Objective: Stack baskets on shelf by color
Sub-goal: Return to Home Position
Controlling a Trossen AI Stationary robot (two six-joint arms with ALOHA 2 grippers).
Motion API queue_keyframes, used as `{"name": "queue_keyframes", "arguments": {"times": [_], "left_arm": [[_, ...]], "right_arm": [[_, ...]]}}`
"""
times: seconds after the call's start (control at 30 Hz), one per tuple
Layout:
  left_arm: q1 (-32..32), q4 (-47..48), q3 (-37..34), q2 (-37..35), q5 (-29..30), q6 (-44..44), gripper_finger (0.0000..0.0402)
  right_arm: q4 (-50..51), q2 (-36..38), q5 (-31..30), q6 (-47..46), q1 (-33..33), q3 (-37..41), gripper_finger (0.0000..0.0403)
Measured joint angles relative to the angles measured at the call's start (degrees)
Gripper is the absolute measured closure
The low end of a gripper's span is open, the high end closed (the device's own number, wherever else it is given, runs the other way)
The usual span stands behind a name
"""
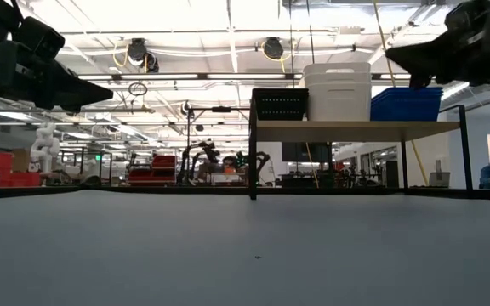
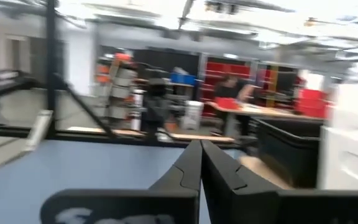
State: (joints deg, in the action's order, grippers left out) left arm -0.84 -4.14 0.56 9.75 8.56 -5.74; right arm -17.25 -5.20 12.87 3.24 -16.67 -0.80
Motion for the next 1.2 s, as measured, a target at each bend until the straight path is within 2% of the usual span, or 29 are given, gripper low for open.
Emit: {"name": "queue_keyframes", "arguments": {"times": [0.07,0.37,1.2], "left_arm": [[0.0,0.0,0.0,-0.02,0.0,0.0,0.0378],[0.0,0.02,0.0,0.0,0.0,0.0,0.0378],[0.0,0.02,0.02,-0.02,0.0,0.0,0.0378]], "right_arm": [[0.04,-0.02,-2.42,0.77,0.17,0.0,0.0403],[-0.71,0.02,-2.19,-5.54,0.2,0.0,0.0403],[-0.57,0.01,-2.15,-5.54,0.18,0.0,0.0403]]}}
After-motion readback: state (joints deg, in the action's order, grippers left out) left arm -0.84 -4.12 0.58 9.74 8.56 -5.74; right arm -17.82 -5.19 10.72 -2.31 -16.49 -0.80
